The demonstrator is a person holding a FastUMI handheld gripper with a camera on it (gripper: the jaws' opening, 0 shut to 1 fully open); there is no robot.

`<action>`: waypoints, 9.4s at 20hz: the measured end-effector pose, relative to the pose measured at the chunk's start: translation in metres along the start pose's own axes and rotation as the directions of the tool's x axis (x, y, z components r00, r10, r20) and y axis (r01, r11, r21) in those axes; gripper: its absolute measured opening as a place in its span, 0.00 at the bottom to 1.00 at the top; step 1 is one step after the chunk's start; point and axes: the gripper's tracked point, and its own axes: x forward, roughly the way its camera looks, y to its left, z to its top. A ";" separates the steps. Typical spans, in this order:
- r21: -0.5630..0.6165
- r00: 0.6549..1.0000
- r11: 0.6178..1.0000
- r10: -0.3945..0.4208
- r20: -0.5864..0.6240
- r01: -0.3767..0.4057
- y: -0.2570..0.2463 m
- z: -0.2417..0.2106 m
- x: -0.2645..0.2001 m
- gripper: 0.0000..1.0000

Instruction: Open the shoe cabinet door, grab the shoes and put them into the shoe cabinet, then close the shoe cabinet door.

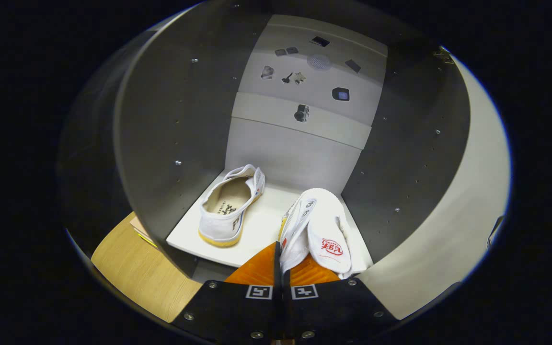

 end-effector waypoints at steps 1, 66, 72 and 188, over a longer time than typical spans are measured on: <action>-0.010 1.000 1.000 -0.002 -0.003 0.002 -0.005 0.004 0.012 0.00; 0.226 0.959 0.974 -0.095 0.269 0.033 0.042 -0.040 -0.367 0.24; 0.222 0.946 0.974 -0.112 0.304 0.044 0.027 -0.055 -0.391 0.40; 0.272 0.932 0.962 -0.087 0.352 -0.013 0.010 -0.066 -0.336 0.97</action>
